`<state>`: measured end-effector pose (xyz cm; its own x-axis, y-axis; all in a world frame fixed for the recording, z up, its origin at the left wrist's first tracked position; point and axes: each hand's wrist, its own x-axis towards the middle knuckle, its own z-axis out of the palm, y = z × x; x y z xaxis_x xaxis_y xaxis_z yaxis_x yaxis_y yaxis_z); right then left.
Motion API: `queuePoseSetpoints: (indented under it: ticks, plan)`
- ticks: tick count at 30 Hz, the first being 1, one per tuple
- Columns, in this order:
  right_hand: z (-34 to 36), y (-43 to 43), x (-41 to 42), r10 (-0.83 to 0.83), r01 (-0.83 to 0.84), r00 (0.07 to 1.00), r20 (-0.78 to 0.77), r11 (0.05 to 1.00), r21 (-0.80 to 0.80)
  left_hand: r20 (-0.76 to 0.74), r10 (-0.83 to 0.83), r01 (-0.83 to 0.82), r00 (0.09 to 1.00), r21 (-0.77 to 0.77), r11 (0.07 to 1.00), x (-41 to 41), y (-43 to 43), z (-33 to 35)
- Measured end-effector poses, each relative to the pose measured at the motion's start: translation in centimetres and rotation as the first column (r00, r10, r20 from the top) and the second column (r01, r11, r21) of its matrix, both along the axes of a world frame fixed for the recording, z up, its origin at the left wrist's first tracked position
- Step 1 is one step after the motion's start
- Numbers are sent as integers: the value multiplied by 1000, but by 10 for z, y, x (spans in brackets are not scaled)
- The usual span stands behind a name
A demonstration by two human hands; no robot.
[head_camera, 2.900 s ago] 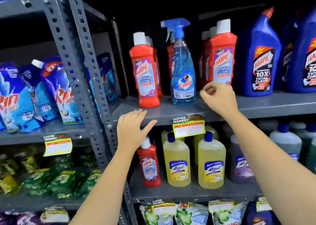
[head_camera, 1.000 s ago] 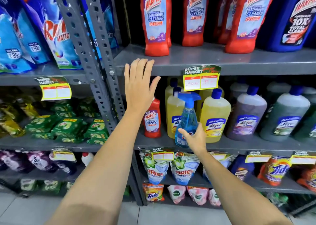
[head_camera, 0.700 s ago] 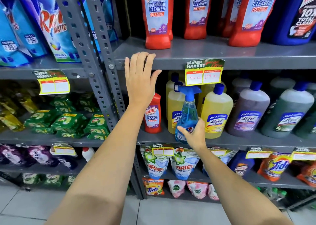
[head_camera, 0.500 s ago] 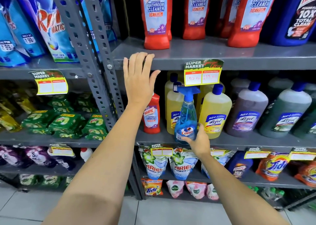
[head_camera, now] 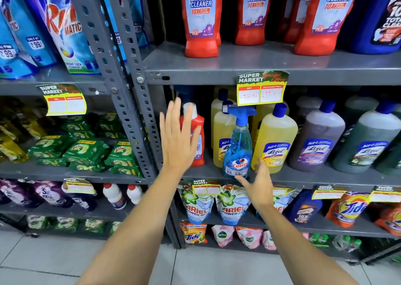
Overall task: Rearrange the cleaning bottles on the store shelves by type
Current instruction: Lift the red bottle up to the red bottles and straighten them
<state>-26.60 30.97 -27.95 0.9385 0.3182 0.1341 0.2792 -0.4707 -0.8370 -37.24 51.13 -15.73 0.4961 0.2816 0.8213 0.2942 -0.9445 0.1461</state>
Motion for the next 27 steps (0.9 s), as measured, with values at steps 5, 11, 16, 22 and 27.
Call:
queuePoseSetpoints:
  ticks: [5,11,16,22,27]
  plan:
    - [11,-2,-35,37,-75,917,398,994,82,-446,-171,-22,878,-396,918,-45,5,-132]
    - [67,71,-31,305,-321,856,418,947,-33,-670,-221,-64,709,-373,926,-35,24,-164]
    - [78,137,-16,337,-331,919,205,941,-64,-767,-129,-68,629,-219,973,-41,24,-182]
    - [61,181,7,216,-215,976,-23,975,52,-806,-94,-61,585,-160,985,-39,27,-190]
    - [58,183,9,226,-216,970,-93,970,107,-818,-82,-71,569,-148,987,-40,28,-190]
